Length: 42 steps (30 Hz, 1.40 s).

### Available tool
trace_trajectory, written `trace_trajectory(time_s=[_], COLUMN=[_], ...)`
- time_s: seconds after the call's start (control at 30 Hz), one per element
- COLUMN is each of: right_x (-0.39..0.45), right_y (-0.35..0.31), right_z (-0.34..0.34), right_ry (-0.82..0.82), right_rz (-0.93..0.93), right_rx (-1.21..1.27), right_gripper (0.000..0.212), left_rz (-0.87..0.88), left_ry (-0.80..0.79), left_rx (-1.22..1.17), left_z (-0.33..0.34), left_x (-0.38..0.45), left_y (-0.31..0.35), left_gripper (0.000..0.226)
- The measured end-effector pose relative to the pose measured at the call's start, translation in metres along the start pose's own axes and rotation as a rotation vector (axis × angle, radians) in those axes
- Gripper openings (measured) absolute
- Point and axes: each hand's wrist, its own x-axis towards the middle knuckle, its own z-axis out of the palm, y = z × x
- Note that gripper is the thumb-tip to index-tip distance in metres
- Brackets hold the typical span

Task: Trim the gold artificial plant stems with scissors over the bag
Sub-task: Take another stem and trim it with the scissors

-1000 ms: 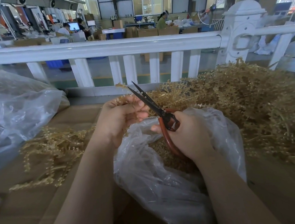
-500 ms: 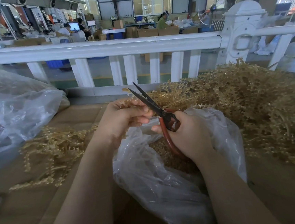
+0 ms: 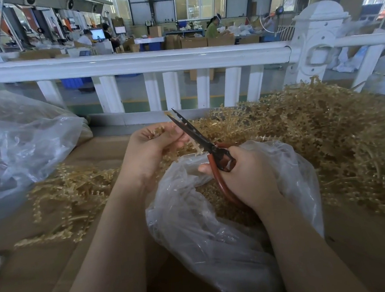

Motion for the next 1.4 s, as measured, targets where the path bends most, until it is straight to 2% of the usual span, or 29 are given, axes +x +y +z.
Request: trace_trajectory(time_s=[0.07, 0.27, 0.63, 0.77, 0.87, 1.0, 1.13, 1.4], right_x=[0.0, 0.0, 0.001, 0.0, 0.0, 0.001, 0.001, 0.001], right_y=[0.0, 0.001, 0.001, 0.0, -0.001, -0.002, -0.002, -0.005], right_z=[0.0, 0.0, -0.001, -0.001, -0.002, -0.002, -0.003, -0.004], right_ry=[-0.003, 0.03, -0.014, -0.021, -0.029, -0.021, -0.025, -0.071], right_rz=[-0.008, -0.035, 0.013, 0.019, 0.021, 0.016, 0.03, 0.042], right_rx=[0.006, -0.073, -0.03, -0.019, -0.035, -0.023, -0.028, -0.045], right_gripper=[0.041, 0.042, 0.043, 0.043, 0.043, 0.045, 0.04, 0.04], left_rz=[0.026, -0.003, -0.065, -0.085, -0.104, -0.088, -0.044, 0.039], left_ry=[-0.018, -0.007, 0.0, -0.072, -0.088, -0.094, -0.035, 0.022], left_rx=[0.036, 0.045, -0.019, 0.037, 0.065, 0.097, 0.083, 0.255], left_z=[-0.001, 0.006, 0.009, 0.007, 0.006, 0.004, 0.005, 0.007], left_x=[0.0, 0.001, 0.002, 0.002, 0.001, 0.0, 0.0, -0.001], left_y=[-0.001, -0.002, -0.004, -0.004, -0.004, -0.004, -0.002, -0.001], left_gripper=[0.017, 0.006, 0.004, 0.016, 0.016, 0.01, 0.017, 0.019])
